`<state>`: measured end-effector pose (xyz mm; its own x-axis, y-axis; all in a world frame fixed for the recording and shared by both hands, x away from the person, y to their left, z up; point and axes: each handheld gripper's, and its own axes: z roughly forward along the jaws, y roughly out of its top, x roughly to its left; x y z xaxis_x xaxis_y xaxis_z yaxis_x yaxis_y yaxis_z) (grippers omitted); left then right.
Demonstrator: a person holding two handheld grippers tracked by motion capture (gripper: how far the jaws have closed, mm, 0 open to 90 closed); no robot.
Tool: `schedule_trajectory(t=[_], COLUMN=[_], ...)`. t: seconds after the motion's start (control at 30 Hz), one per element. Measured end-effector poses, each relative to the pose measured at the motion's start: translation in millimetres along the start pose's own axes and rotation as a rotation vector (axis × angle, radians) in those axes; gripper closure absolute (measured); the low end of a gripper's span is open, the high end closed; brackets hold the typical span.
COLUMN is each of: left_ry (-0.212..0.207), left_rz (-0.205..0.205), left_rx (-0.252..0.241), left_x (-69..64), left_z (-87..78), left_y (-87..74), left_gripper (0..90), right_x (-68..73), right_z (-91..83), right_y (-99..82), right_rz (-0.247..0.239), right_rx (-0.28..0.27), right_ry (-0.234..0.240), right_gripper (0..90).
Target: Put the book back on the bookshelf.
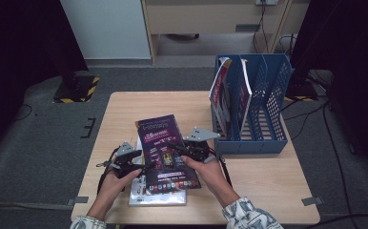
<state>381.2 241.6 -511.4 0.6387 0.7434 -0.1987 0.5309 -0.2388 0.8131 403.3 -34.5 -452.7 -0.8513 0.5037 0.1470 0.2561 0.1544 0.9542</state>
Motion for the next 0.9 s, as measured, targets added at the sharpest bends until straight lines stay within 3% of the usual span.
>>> schedule_trajectory(t=[0.13, 0.2, 0.33, 0.4, 0.53, 0.67, 0.73, 0.83, 0.9], left_ry=[-0.064, -0.106, -0.132, -0.131, -0.103, -0.091, -0.089, -0.077, -0.069], left_rz=[0.020, 0.023, -0.009, -0.019, 0.007, 0.020, 0.022, 0.048, 0.071], left_rx=[0.006, 0.004, 0.013, 0.013, 0.022, 0.024, 0.023, 0.019, 0.013], left_x=[-4.4, -5.4, -0.1, 2.7, 2.4, 1.3, 1.3, -1.8, -4.1], left_z=[3.8, 5.3, 3.2, -0.1, -4.7, -7.0, -8.4, -10.3, -11.3], left_y=[1.4, 2.5, 4.9, 5.9, 9.0, 10.6, 11.4, 13.1, 14.9], left_gripper=[14.8, 19.7, 29.9, 38.3, 53.9, 61.0, 64.4, 72.0, 75.3], right_x=[1.7, 2.9, 3.5, 2.4, 1.9, 0.9, -0.3, -2.5, -5.0], right_z=[-2.1, -3.2, -4.2, -4.3, -3.8, -3.7, -3.9, -5.3, -7.1], right_y=[4.0, 6.1, 7.7, 7.1, 6.7, 6.0, 6.1, 6.7, 7.0], right_rz=[-0.011, -0.020, -0.026, -0.023, -0.024, -0.023, -0.029, -0.056, -0.046], right_rx=[-0.031, -0.047, -0.056, -0.058, -0.053, -0.049, -0.041, -0.011, -0.014], right_ry=[0.010, 0.019, 0.027, 0.034, 0.040, 0.043, 0.031, -0.025, -0.024], right_gripper=[82.0, 82.1, 82.3, 82.4, 82.2, 81.6, 81.4, 80.6, 80.7])
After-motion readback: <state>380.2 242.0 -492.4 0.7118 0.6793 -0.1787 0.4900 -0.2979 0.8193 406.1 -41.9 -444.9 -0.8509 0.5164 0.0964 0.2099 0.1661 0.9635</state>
